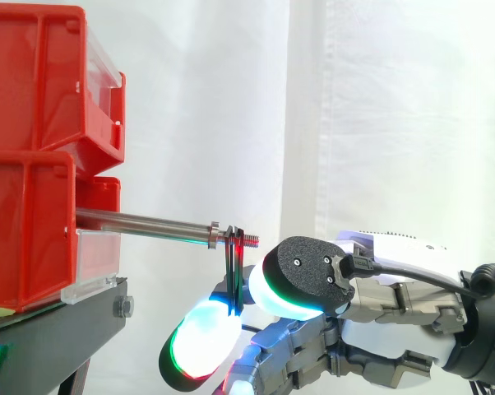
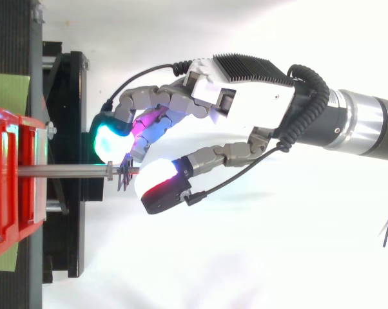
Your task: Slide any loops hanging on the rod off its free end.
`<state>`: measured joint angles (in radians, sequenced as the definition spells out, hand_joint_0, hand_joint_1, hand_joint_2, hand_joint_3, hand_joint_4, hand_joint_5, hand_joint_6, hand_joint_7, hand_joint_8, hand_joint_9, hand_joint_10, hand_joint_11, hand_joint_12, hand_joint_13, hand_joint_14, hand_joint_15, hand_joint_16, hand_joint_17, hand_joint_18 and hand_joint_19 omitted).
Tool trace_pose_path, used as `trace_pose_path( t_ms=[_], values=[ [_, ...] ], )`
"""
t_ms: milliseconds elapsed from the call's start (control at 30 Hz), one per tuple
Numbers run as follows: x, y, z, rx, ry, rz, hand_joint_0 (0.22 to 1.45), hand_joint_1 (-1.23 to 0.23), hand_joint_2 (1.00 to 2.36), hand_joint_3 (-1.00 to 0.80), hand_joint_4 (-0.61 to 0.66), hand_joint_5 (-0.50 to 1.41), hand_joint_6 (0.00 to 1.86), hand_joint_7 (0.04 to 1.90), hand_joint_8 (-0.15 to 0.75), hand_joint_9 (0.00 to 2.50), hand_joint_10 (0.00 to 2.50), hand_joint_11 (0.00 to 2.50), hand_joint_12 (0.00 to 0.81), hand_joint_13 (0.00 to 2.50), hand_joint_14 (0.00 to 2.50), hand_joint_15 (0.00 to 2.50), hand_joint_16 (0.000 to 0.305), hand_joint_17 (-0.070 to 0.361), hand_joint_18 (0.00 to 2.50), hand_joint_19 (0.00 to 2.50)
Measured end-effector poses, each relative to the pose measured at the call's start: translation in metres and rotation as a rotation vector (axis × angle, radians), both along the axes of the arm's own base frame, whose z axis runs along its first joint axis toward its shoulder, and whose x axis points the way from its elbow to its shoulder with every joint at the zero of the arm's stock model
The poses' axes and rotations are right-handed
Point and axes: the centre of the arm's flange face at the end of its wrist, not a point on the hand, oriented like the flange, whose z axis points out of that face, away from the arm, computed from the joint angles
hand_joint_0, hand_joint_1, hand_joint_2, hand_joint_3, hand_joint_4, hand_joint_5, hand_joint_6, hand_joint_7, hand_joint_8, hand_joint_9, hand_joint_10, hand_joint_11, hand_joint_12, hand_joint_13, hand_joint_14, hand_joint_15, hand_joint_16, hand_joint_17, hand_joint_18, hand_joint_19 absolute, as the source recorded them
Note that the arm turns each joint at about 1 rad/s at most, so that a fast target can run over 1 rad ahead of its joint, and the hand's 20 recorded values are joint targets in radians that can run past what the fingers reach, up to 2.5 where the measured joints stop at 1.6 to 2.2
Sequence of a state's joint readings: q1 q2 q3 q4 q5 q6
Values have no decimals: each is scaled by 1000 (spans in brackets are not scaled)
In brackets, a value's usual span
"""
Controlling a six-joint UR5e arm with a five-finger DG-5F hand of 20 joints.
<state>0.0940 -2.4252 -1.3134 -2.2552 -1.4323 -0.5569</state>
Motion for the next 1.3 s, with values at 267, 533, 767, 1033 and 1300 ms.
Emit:
trace_pose_path(
  t_ms=[267,533,767,1033,1300],
  values=[
    [0,0,1,-3,-5,-1,600,-616,1011,-362,310,-118,503,1140,326,1038,14,508,344,909,12,346,55,124,847,475],
    [0,0,1,-7,-6,-2,617,-637,1013,-334,254,-102,501,1297,327,1047,14,530,341,916,13,353,55,123,859,475],
    [1,0,2,-8,-15,-3,617,-642,1013,-333,256,-101,501,1308,325,1044,12,541,344,916,13,356,54,123,862,479],
    [2,0,-5,-23,-24,-8,613,-640,1013,-334,258,-102,500,1296,326,1045,14,539,341,913,13,362,55,123,857,475],
    [7,0,-18,-22,-74,-3,610,-635,1013,-338,252,-103,501,1294,326,1043,12,542,340,911,13,359,55,123,858,482]
  ],
)
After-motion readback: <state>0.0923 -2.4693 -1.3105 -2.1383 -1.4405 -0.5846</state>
